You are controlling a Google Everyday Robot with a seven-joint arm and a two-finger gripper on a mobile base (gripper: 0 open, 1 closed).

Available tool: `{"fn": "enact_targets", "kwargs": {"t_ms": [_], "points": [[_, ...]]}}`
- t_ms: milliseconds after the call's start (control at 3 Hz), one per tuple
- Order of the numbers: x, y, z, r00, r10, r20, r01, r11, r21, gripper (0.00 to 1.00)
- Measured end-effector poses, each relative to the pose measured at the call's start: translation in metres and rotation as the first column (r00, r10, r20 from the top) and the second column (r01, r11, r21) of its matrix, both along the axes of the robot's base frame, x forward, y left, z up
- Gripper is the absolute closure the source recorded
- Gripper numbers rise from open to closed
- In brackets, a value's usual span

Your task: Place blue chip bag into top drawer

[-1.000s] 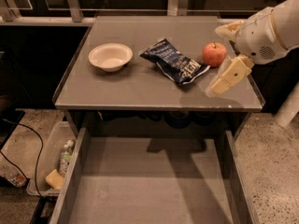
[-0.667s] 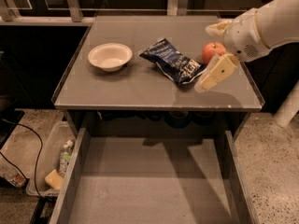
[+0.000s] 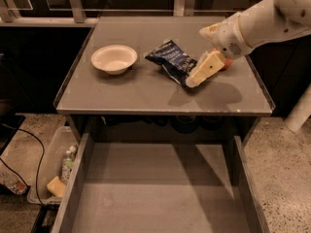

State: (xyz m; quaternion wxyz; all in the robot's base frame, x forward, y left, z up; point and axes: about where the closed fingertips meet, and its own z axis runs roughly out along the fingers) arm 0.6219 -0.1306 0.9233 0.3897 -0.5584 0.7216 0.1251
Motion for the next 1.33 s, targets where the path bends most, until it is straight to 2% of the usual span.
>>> {"fn": "enact_targets", "kwargs": {"t_ms": [667, 1333], "points": [[0.048, 0.008, -0.044, 0.9936, -0.094, -0.063, 0.091, 0.995, -0.044, 0.0], [0.078, 0.019, -0.078, 0.982, -0.147, -0.118, 0.139, 0.988, -0.074, 0.0]]}}
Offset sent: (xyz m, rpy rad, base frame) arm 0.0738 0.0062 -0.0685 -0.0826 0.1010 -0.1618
